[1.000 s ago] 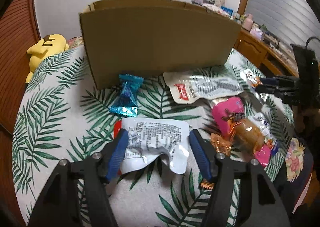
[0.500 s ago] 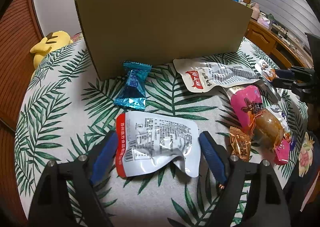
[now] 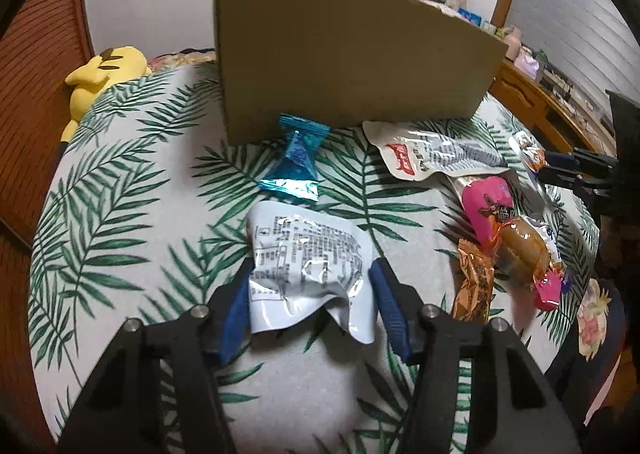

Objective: Organize snacks
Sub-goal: 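Lift both snacks over the box and open both tools to drop them, then move both tools back to the snack pile, then close the left tool on the gold wrapper while the right tool grasps the white duck-neck pouch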

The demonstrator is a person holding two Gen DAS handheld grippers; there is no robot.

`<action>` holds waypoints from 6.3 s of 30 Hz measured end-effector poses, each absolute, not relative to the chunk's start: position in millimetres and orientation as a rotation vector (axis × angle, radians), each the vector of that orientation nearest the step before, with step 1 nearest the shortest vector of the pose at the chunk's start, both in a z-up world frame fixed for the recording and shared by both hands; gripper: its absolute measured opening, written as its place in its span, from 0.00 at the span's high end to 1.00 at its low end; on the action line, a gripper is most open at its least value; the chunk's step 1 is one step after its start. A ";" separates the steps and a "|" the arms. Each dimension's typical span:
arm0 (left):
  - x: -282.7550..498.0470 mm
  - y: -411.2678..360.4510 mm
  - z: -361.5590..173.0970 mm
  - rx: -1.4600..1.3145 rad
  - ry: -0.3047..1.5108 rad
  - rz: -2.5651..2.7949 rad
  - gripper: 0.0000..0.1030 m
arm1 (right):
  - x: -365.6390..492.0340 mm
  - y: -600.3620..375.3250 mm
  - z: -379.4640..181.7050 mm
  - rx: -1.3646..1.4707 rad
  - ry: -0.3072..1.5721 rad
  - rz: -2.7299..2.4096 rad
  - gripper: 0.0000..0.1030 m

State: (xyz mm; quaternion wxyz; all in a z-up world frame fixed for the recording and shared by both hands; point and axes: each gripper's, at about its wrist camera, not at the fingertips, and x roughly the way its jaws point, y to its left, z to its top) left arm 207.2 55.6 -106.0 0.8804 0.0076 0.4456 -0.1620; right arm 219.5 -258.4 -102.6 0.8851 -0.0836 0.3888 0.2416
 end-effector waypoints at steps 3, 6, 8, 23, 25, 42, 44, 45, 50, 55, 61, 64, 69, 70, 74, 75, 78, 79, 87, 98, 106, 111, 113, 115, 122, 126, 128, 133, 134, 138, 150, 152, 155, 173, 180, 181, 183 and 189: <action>201.8 61.2 -100.1 0.002 0.901 -0.329 0.46 | 218.3 -258.4 -99.3 -0.171 0.801 0.501 0.60; 197.3 60.9 -84.7 0.000 0.851 -0.331 0.45 | 217.7 -257.7 -93.6 -0.168 0.789 0.502 0.60; 195.9 59.1 -72.6 -0.002 0.816 -0.337 0.45 | 217.7 -256.5 -88.3 -0.165 0.779 0.504 0.60; 232.4 35.4 20.3 -0.022 0.609 -0.394 0.44 | 236.0 -240.1 -17.4 -0.177 0.641 0.504 0.59; 242.6 33.3 30.2 -0.025 0.593 -0.402 0.43 | 244.5 -235.7 -9.3 -0.176 0.624 0.507 0.59; 337.9 20.5 57.5 0.013 0.591 -0.387 0.39 | 333.3 -201.2 8.0 -0.112 0.578 0.509 0.59; 348.6 19.5 55.8 0.003 0.605 -0.395 0.39 | 342.2 -198.6 5.3 -0.102 0.582 0.511 0.59; 355.9 17.0 54.1 0.001 0.616 -0.395 0.39 | 345.3 -197.6 3.7 -0.098 0.584 0.511 0.59; 377.2 10.1 44.5 0.014 0.643 -0.386 0.38 | 357.9 -191.2 -6.8 -0.087 0.596 0.509 0.59; 387.7 3.6 30.6 0.022 0.672 -0.376 0.35 | 367.5 -185.7 -18.2 -0.093 0.611 0.509 0.59; 393.3 -1.8 20.8 0.028 0.704 -0.374 0.35 | 376.4 -182.5 -25.5 -0.090 0.626 0.509 0.59; 393.5 -3.4 18.3 0.028 0.712 -0.377 0.32 | 378.3 -181.2 -26.1 -0.088 0.629 0.510 0.59; 391.6 -3.4 14.8 0.024 0.722 -0.366 0.29 | 379.1 -178.8 -27.7 -0.094 0.633 0.513 0.58; 390.6 -2.1 14.5 0.023 0.721 -0.366 0.29 | 380.2 -179.5 -28.1 -0.094 0.634 0.513 0.58; 386.7 0.8 15.0 0.031 0.725 -0.346 0.26 | 380.9 -178.1 -30.0 -0.098 0.640 0.510 0.58; 385.6 1.2 14.8 0.036 0.727 -0.337 0.26 | 381.1 -178.1 -30.1 -0.099 0.642 0.510 0.58; 383.3 1.8 13.7 0.061 0.742 -0.310 0.26 | 380.4 -177.6 -30.2 -0.099 0.640 0.506 0.58; 381.3 1.5 13.3 0.069 0.745 -0.307 0.26 | 380.0 -177.5 -30.3 -0.097 0.639 0.504 0.58; 363.5 5.6 18.3 0.075 0.746 -0.308 0.25 | 374.5 -178.1 -29.0 -0.097 0.627 0.489 0.54; 309.6 19.5 21.3 0.052 0.709 -0.308 0.25 | 296.7 -198.8 -7.8 -0.085 0.557 0.482 0.49; 247.3 7.0 -12.9 0.110 0.723 -0.390 0.25 | 222.5 -211.9 -39.8 -0.059 0.632 0.462 0.44; 216.6 -0.6 -33.4 0.101 0.756 -0.449 0.25 | 192.3 -214.2 -58.6 -0.039 0.671 0.442 0.43; 208.8 -3.7 -42.2 0.103 0.770 -0.460 0.25 | 183.7 -215.8 -67.2 -0.025 0.691 0.433 0.41; 200.2 -8.5 -54.5 0.107 0.794 -0.466 0.25 | 178.1 -217.2 -75.4 -0.007 0.710 0.428 0.40; 184.1 -24.2 -90.0 0.153 0.896 -0.490 0.25 | 163.4 -220.0 -102.2 0.013 0.761 0.409 0.39; 186.3 -25.6 -104.7 0.178 0.951 -0.477 0.25 | 161.0 -221.9 -109.3 0.031 0.780 0.412 0.39; 184.9 -27.1 -107.3 0.198 0.933 -0.466 0.23 | 159.0 -220.2 -110.8 0.028 0.783 0.414 0.39; 182.0 -32.2 -112.5 0.220 0.909 -0.441 0.14 | 156.9 -216.9 -115.6 0.019 0.788 0.406 0.39; 182.7 -31.6 -112.9 0.213 0.906 -0.438 0.11 | 156.4 -216.2 -117.2 0.014 0.790 0.401 0.38; 186.4 -29.3 -116.1 0.201 0.899 -0.403 0.01 | 154.8 -213.9 -123.7 -0.001 0.802 0.384 0.35; 185.4 -27.3 -116.2 0.192 0.923 -0.375 0.00 | 152.0 -210.4 -128.7 -0.012 0.821 0.338 0.31; 184.7 -25.6 -116.0 0.192 0.923 -0.381 0.01 | 150.5 -207.9 -129.5 -0.038 0.817 0.333 0.31; 180.6 -26.0 -114.2 0.201 0.907 -0.406 0.08 | 149.6 -204.2 -130.0 -0.070 0.815 0.325 0.31; 161.6 -31.5 -104.4 0.170 0.863 -0.459 0.79 | 153.0 -198.1 -131.0 -0.112 0.821 0.313 0.32; 154.3 -19.5 -101.7 0.111 0.837 -0.460 0.81 | 152.0 -201.3 -131.3 -0.111 0.815 0.341 0.40; 153.5 -16.8 -100.1 0.100 0.830 -0.457 0.81 | 151.6 -201.7 -131.4 -0.108 0.813 0.343 0.40; 152.6 -12.3 -97.5 0.083 0.822 -0.447 0.81 | 150.6 -202.7 -131.3 -0.106 0.810 0.351 0.40; 151.1 0.4 -90.1 0.050 0.796 -0.419 0.80 | 146.9 -206.2 -128.1 -0.076 0.803 0.374 0.40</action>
